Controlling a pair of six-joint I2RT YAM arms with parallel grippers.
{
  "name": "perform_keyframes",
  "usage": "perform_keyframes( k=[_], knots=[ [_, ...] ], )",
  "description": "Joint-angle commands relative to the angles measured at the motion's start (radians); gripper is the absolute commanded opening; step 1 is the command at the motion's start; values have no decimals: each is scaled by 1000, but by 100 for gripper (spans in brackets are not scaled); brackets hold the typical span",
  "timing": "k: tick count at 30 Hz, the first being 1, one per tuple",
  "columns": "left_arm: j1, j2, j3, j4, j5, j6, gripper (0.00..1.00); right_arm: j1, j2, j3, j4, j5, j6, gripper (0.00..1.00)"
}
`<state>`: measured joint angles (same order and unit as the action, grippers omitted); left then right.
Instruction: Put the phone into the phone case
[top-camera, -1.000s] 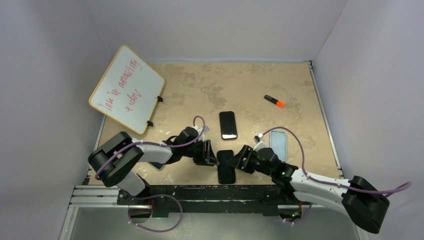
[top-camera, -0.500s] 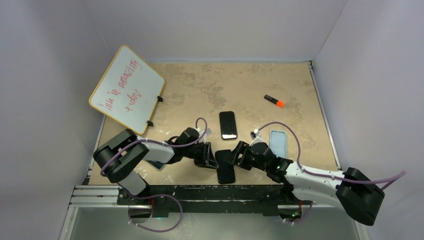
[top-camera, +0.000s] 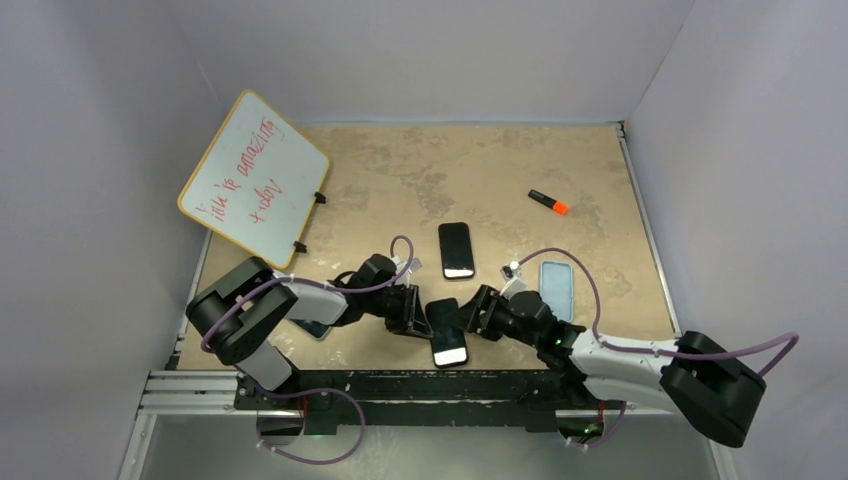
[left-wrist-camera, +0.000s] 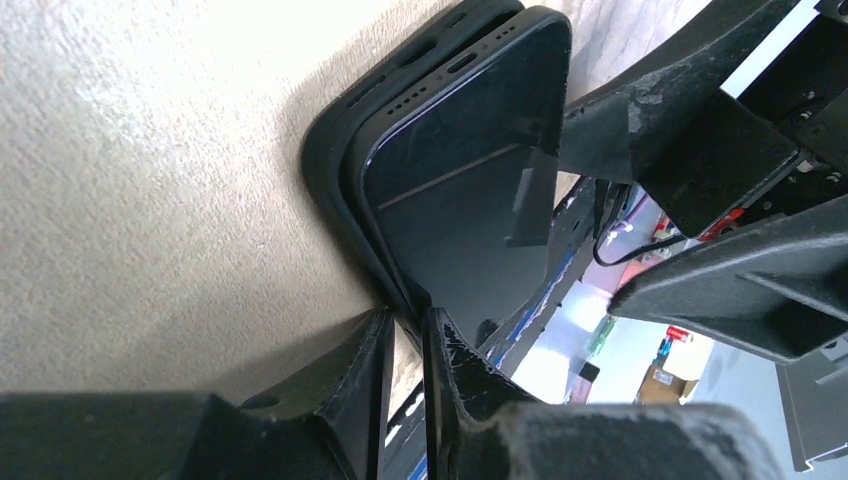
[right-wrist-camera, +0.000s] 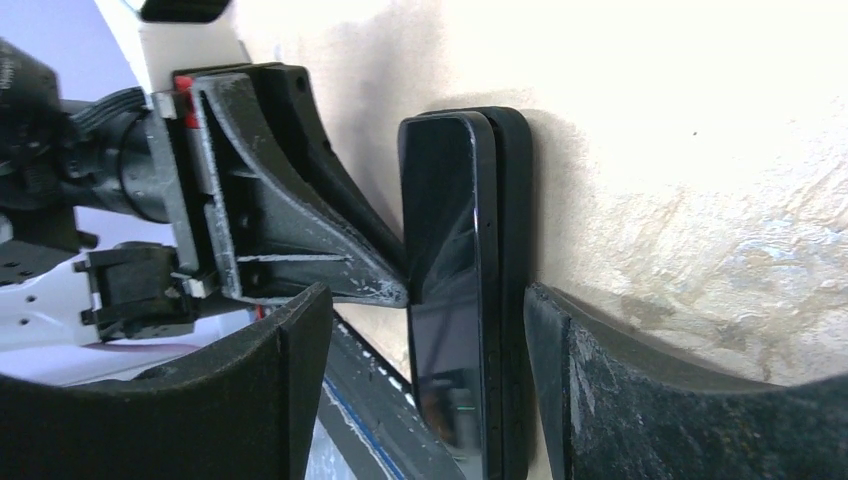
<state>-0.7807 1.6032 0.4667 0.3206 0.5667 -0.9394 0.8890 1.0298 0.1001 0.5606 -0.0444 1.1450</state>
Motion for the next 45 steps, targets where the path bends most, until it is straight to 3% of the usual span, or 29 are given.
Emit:
perform_keyframes(
  k=[1, 4, 15, 24, 29, 37, 45],
  knots=[
    [8, -4, 6, -107, -74, 101, 22, 14, -57, -12, 258, -131, 64, 69],
    [7, -21, 39, -196, -96, 146, 24, 14, -82, -2, 232, -148, 37, 69],
    [8, -20, 41, -207, -93, 151, 25, 14, -46, 31, 136, -138, 24, 69],
    [7, -7, 44, -208, -108, 141, 25, 14, 66, 35, 270, -177, 62, 66],
    [8, 1, 48, -206, -104, 139, 25, 14, 50, 46, 159, -135, 29, 49],
    [8, 10, 58, -189, -87, 131, 25, 14, 48, 48, 90, -95, -48, 1],
    [8, 4, 46, -192, -93, 129, 26, 14, 38, 105, 5, -100, -92, 0]
  ],
)
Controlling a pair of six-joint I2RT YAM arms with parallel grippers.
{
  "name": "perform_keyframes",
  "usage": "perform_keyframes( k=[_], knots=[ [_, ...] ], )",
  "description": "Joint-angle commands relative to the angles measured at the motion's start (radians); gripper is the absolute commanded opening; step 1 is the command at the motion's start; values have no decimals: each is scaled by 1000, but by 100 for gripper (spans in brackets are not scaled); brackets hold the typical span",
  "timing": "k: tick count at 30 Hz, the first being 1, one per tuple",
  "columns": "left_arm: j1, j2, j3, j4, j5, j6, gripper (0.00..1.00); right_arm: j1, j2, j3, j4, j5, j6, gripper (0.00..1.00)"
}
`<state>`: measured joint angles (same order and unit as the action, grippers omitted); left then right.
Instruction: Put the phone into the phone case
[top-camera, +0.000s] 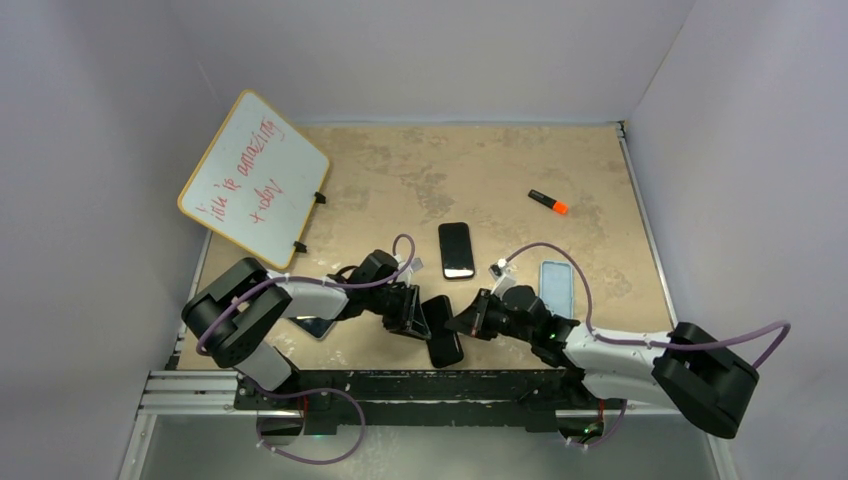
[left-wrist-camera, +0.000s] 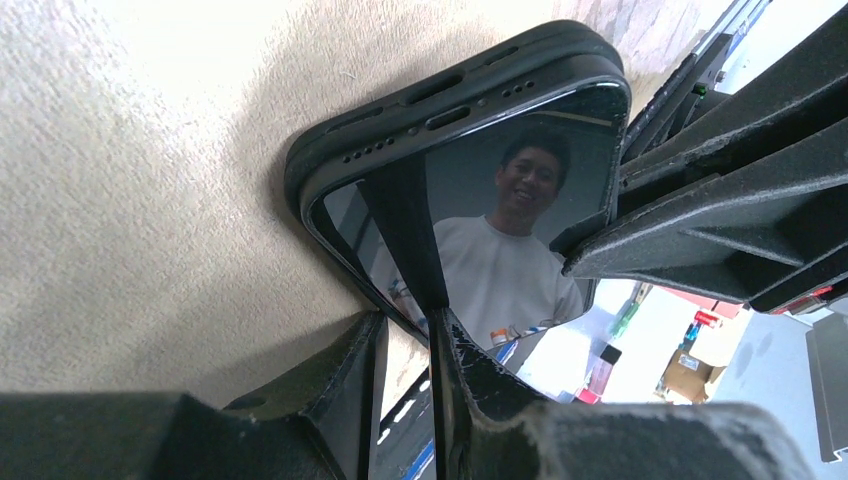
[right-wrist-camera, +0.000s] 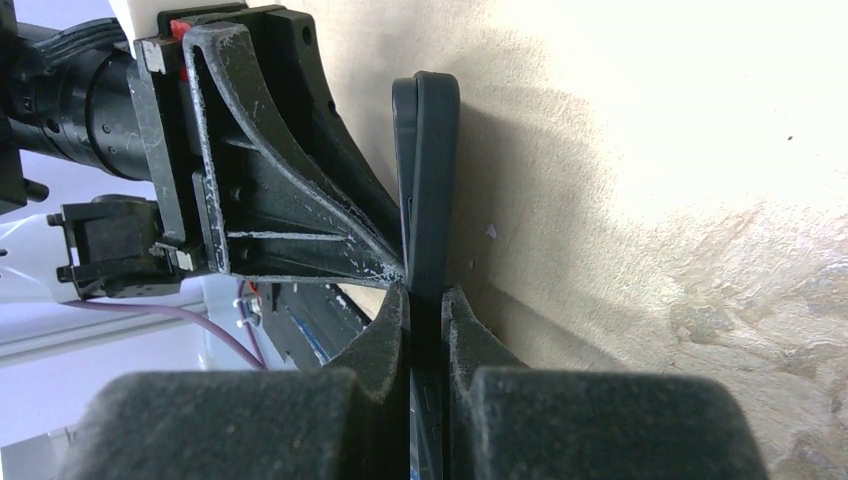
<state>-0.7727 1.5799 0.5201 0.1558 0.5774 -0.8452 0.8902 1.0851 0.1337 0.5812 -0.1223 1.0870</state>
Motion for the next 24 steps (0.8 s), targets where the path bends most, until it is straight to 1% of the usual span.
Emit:
perform_keyframes(
  k=[1, 2, 5, 7, 9, 12, 15, 16, 19, 22, 24],
  knots=[
    [0, 17, -8, -33, -103, 35, 27, 13, -26, 75, -29, -19, -38, 0],
    [0, -1, -5, -48, -107, 37, 29, 13, -37, 78, -50, -11, -43, 0],
    [0, -105, 11, -140, -178, 37, 46, 13, -83, 91, -146, 25, -29, 0],
    [6, -193, 10, -170, -205, 27, 58, 13, -114, 91, -159, 56, -3, 0],
    [18, -268, 17, -206, -209, 22, 66, 13, -149, 101, -161, 74, -1, 0],
    [60, -354, 22, -229, -171, 4, 72, 13, -213, 122, -173, 97, -4, 0],
    [99, -455, -7, -177, -121, -34, 77, 13, -281, 128, -157, 119, -14, 0],
    [103, -487, -18, -144, -116, -39, 79, 13, -298, 123, -141, 119, -12, 0],
    [106, -546, -25, -115, -106, -40, 84, 13, -341, 119, -86, 119, -16, 0],
    [110, -573, -31, -67, -59, -51, 85, 12, -369, 123, -13, 115, -29, 0],
    [110, -579, -27, -6, -21, -68, 85, 13, -382, 109, 86, 99, -29, 0]
  ],
)
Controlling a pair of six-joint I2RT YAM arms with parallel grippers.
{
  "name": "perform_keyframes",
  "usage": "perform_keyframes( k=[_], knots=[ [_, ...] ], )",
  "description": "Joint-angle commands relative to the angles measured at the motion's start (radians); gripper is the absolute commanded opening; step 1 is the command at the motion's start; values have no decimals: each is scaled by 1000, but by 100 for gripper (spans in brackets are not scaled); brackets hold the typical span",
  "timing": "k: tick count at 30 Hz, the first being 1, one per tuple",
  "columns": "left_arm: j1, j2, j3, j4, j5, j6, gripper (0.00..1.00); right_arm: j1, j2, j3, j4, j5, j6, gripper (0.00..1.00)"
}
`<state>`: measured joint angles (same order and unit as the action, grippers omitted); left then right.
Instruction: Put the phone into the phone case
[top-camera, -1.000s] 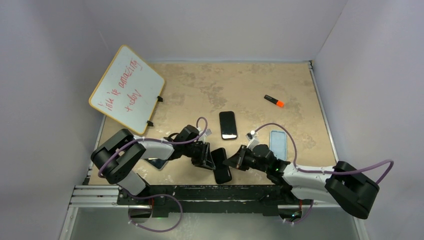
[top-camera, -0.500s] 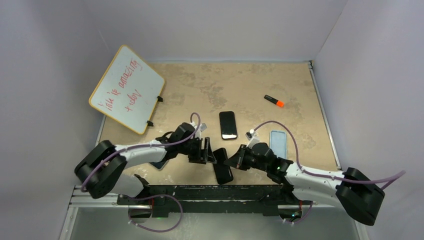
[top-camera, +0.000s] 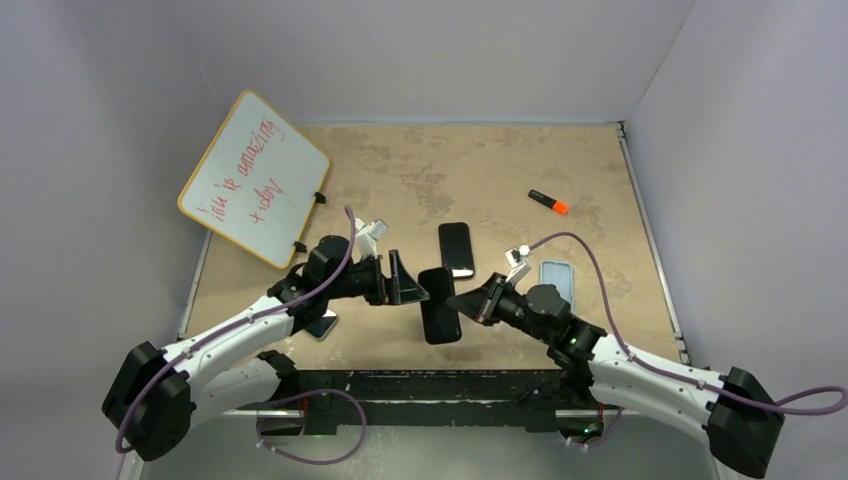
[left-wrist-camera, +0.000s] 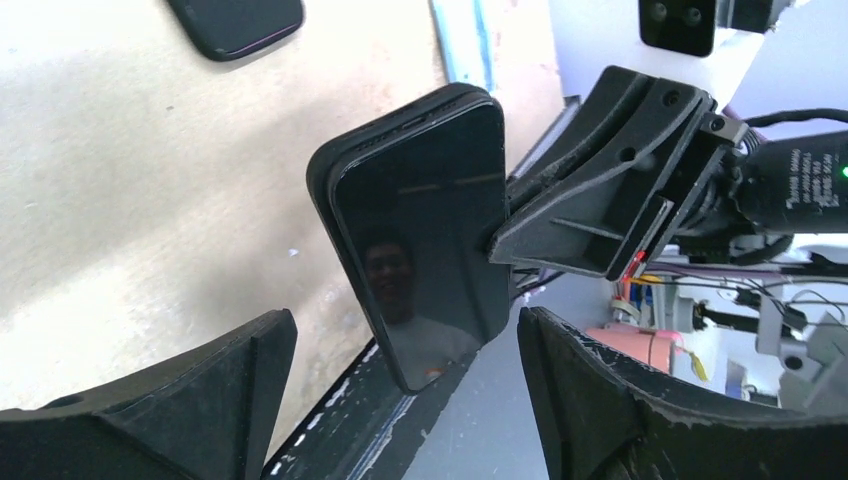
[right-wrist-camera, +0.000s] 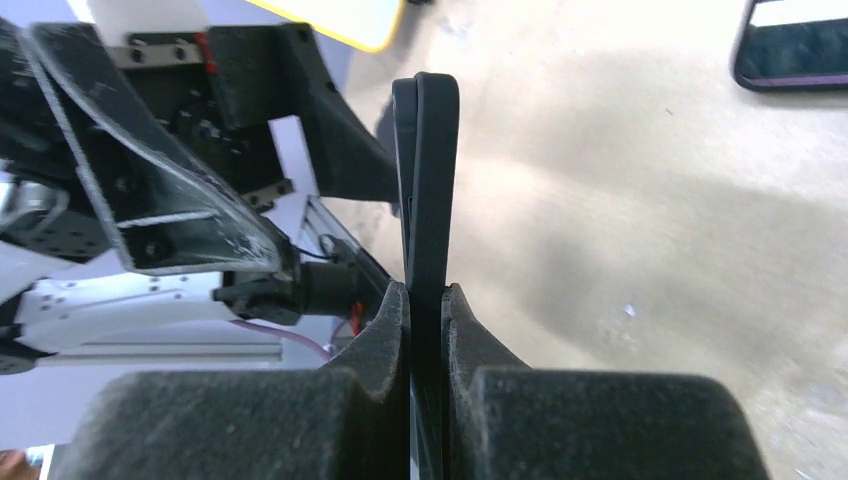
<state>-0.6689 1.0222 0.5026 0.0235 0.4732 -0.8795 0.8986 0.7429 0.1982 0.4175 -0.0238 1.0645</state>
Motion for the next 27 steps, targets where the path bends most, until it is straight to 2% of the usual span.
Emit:
perform_keyframes(
  k=[1, 4, 8, 12, 15, 18, 22, 24, 27],
  knots=[
    [6, -22, -4, 139, 98, -42, 85, 4, -42, 28, 324, -19, -2, 0],
    [6, -30, 11, 169, 111, -60, 85, 5, -42, -20, 470, -57, 30, 0],
    [6, -38, 17, 197, 118, -64, 85, 5, -33, -13, 499, -57, 26, 0],
    [6, -57, -59, 361, 141, -160, 81, 5, -7, -32, 587, -57, 74, 0],
    [5, -67, -114, 481, 137, -237, 70, 5, -1, -42, 606, -39, 91, 0],
    [5, -82, -135, 510, 125, -257, 48, 5, 13, -45, 599, -33, 101, 0],
    [6, -97, -154, 543, 102, -269, 28, 5, 30, -61, 603, -43, 124, 0],
    [6, -88, -161, 582, 108, -272, 20, 5, 33, -62, 581, -56, 123, 7],
    [6, -78, -159, 609, 119, -258, 3, 5, 39, -55, 548, -88, 118, 28]
  ],
)
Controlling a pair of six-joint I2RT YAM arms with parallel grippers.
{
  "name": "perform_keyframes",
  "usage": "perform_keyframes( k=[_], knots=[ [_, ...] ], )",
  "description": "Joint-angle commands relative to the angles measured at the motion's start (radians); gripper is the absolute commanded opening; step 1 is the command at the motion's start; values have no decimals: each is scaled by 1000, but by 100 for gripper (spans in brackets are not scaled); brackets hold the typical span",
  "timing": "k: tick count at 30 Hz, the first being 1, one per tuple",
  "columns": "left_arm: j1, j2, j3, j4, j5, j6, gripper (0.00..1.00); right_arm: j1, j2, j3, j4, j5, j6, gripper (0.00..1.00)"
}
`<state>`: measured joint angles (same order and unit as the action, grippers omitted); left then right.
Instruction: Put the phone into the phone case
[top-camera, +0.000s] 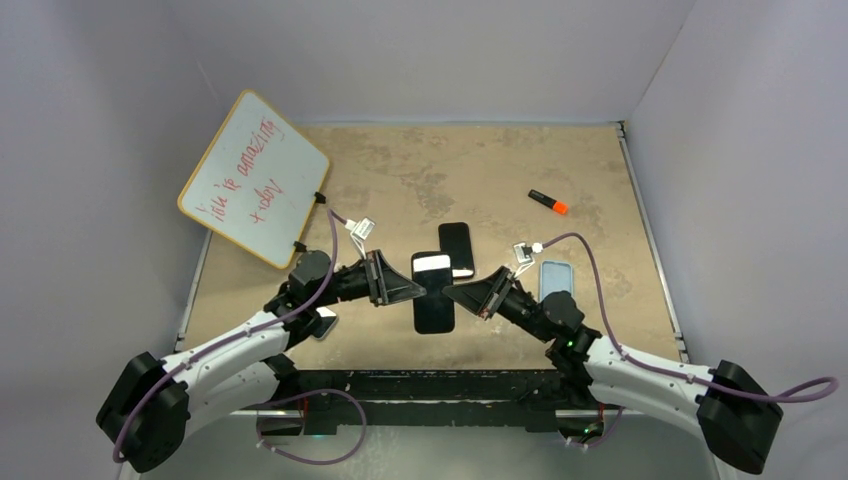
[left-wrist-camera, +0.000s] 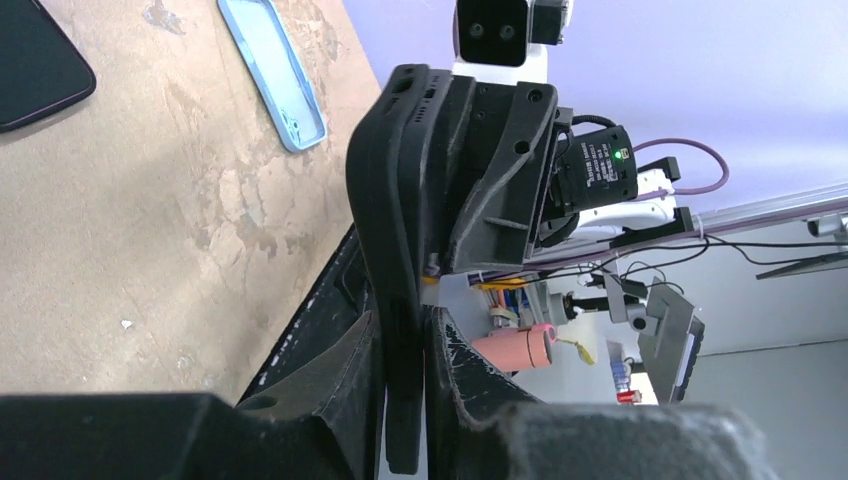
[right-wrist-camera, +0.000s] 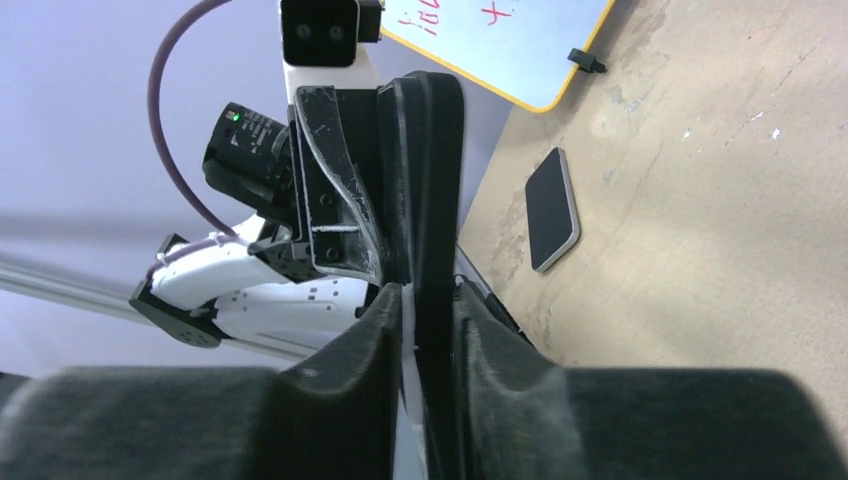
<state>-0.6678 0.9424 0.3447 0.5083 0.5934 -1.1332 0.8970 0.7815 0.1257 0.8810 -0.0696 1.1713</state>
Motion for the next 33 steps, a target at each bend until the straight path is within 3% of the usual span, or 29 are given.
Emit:
perform_keyframes(
  k=[1, 8, 14, 22, 25, 29, 33],
  knots=[
    [3, 4, -2, 132, 0, -3, 0, 6, 0, 23, 74, -58, 4, 32],
    [4, -4, -29, 230, -17, 0, 0, 6, 16, 34, 31, -153, -4, 63],
    [5, -3, 8, 253, -3, 20, 0, 6, 80, 27, 119, -219, 1, 70],
    [5, -17, 27, 219, -36, 16, 0, 6, 63, -20, 146, -232, 25, 57],
    [5, -35, 25, 165, -81, 27, 0, 6, 48, -20, 102, -237, 16, 60],
    [5, -41, -13, 232, -126, -14, 0, 6, 62, 9, 61, -289, -7, 63],
    [5, -29, -20, 265, -129, -29, 0, 6, 102, 17, 75, -311, -4, 46]
  ],
)
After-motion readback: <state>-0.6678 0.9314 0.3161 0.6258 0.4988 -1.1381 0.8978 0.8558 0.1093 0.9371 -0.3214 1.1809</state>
